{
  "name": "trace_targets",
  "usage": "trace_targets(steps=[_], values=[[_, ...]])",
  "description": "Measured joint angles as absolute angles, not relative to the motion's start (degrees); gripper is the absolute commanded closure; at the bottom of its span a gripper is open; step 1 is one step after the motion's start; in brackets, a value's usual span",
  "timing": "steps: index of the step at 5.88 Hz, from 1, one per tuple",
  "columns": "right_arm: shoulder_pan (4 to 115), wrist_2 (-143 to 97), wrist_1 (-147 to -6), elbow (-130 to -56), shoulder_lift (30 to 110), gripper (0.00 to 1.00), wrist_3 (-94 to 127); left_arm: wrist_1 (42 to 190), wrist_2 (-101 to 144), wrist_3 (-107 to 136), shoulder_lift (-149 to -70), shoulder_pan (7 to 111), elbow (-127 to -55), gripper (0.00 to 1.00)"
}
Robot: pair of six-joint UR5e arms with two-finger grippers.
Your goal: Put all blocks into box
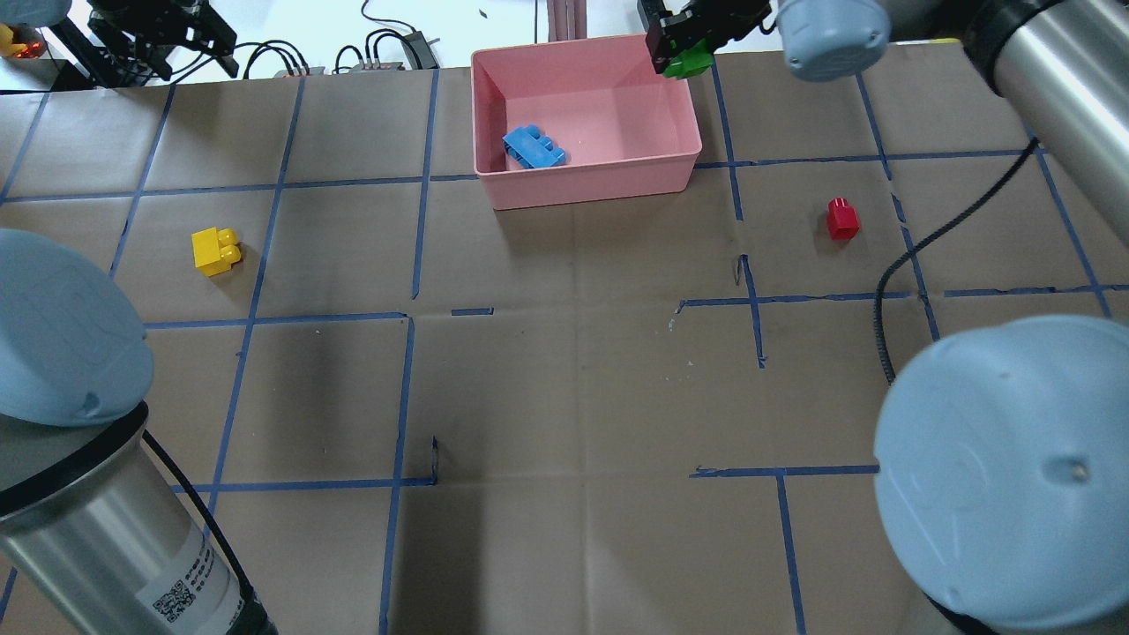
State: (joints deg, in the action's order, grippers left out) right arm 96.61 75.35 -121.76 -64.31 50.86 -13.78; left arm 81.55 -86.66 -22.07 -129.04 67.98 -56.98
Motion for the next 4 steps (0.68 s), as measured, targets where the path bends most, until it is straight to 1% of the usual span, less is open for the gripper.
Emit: trace_targets(steps=[1,2,4], values=[[97.5,75.2,-123.8,-63.3,49.0,0.63,-13.3,80.8,-86.7,-20.5,-128.4,66.6,-60.8,0.01],[97.8,75.2,-125.8,-62.0,47.7,0.01,-13.0,79.0,-86.8,-17.5,-127.5,65.9,-65.0,0.01],[98.2,75.3,-126.7,-59.2,45.8,0.00,-13.1,74.4,-87.9,-9.6,-124.6,64.2,-74.2,0.01]])
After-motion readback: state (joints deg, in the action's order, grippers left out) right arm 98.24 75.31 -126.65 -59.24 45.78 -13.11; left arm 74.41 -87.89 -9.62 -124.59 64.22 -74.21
